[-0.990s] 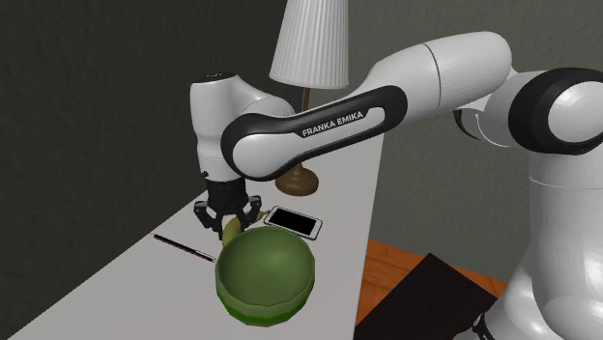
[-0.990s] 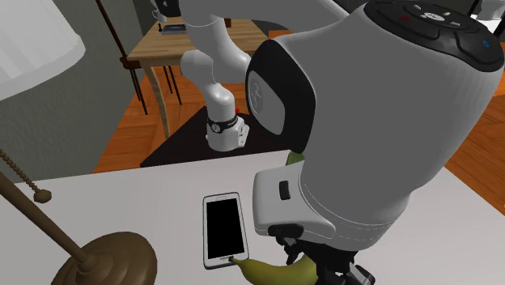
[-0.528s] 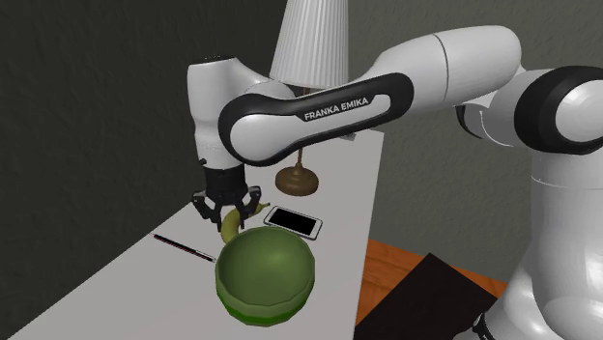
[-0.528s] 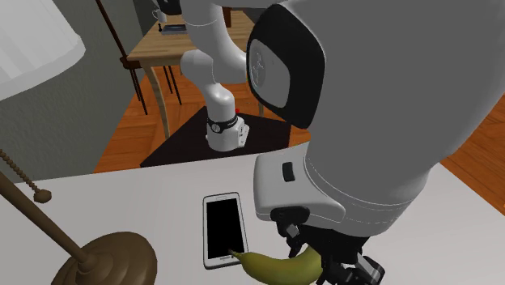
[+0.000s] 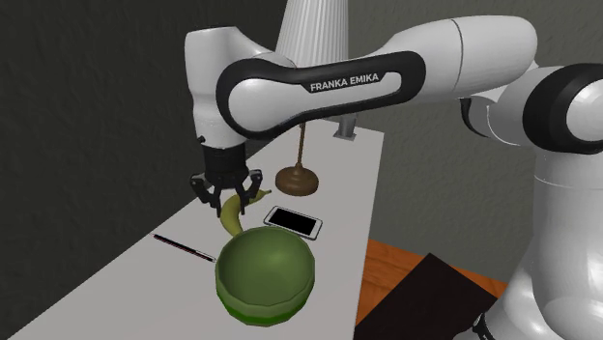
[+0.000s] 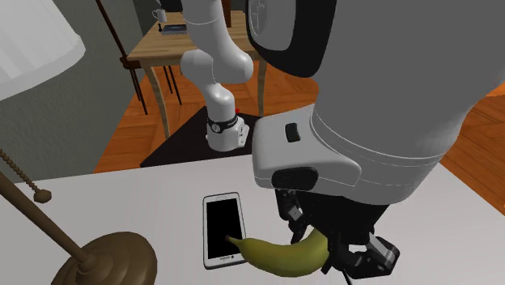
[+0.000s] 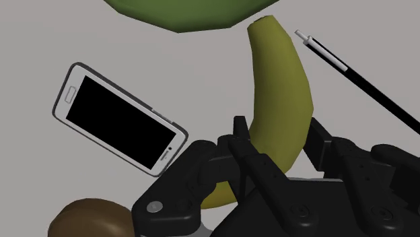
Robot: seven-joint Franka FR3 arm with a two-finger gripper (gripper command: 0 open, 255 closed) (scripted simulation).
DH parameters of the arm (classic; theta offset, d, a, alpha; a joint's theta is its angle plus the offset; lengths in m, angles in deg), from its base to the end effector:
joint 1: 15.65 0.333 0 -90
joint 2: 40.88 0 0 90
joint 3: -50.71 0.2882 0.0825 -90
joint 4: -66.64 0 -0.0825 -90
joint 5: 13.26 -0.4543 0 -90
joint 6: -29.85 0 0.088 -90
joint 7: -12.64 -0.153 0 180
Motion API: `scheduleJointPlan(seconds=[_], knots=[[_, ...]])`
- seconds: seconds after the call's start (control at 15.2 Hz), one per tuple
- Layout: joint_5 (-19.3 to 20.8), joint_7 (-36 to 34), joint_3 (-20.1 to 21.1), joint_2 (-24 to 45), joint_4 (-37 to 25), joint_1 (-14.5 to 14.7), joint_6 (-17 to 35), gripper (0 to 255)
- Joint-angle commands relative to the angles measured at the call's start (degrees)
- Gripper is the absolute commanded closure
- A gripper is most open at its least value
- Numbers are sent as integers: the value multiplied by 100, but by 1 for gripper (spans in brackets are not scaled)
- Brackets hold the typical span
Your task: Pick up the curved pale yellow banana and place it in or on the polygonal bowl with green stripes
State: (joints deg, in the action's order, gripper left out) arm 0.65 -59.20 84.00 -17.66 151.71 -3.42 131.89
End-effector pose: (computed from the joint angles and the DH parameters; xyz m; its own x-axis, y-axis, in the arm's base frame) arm 0.5505 0.4610 0.3787 0.9063 -0.4226 0.0030 -0.4223 -0.9054 0.0451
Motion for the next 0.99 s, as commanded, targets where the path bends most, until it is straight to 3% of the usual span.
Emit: scheduleJointPlan(seconds=[0.0,0.92], knots=[[-11,13,9,-9,-157,19,-164,255],[21,76,33,99,-1413,229,-1301,255]])
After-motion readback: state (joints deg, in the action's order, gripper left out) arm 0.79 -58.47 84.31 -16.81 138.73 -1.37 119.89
